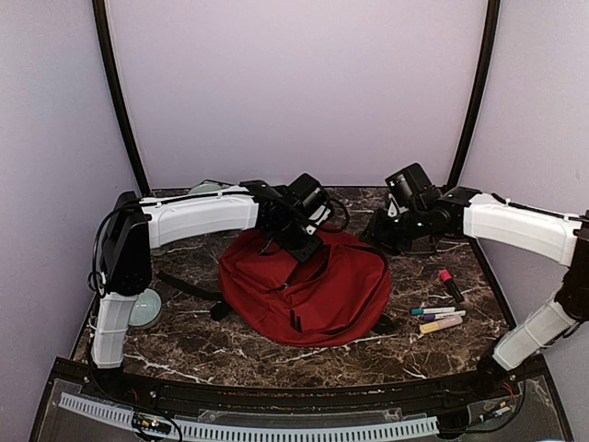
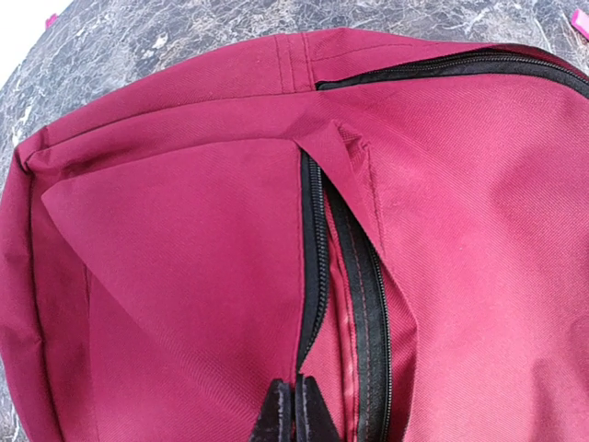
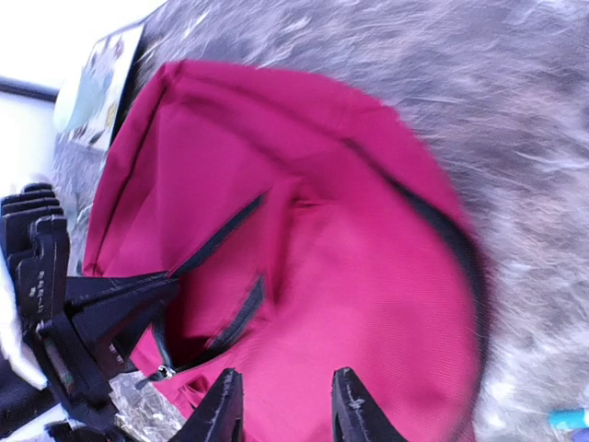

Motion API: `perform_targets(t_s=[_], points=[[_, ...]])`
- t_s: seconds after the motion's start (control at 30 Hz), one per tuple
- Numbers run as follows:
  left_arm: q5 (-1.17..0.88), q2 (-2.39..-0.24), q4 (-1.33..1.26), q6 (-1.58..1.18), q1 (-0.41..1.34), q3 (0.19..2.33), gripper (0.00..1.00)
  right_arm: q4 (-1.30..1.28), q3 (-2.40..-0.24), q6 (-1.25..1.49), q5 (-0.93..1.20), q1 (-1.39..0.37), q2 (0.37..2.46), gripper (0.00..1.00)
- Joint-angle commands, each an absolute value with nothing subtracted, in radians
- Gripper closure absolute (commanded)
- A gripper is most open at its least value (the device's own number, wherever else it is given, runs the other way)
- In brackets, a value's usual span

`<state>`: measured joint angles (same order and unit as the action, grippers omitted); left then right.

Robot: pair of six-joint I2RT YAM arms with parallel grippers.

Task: Pack the student bag
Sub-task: Adjust the pen at the corner of the board.

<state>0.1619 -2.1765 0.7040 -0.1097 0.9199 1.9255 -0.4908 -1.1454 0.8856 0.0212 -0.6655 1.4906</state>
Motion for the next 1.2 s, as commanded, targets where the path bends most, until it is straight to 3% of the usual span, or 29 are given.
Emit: perform_targets(t_s=[0.0,0.07,0.4,0.57,0.8,1.17], points=[[0.127,-2.111,0.717,-0.119,0.919,1.937,1.0,-0.669,-1.061,0.959,-0.153,-0.623,1.368,0.53],[0.121,-2.111,0.714,-0.12,0.919,1.937,1.0,-0.697,-1.02,0.978,-0.185,-0.601,1.319,0.43],[0.104,-2.108,0.719,-0.131,0.919,1.935,1.0,-0.663,-0.866,0.759,-0.212,-0.39,1.207,0.35],[0.102,-2.104,0.726,-0.135,0.919,1.933,1.0,-0.646,-0.844,0.711,-0.237,-0.293,1.286,0.19],[0.096,-2.095,0.736,-0.135,0.919,1.932,1.0,-0.614,-0.833,0.644,-0.192,-0.153,1.423,0.17],[0.08,-2.095,0.721,-0.142,0.919,1.932,1.0,-0.559,-0.828,0.572,-0.127,-0.08,1.567,0.15]])
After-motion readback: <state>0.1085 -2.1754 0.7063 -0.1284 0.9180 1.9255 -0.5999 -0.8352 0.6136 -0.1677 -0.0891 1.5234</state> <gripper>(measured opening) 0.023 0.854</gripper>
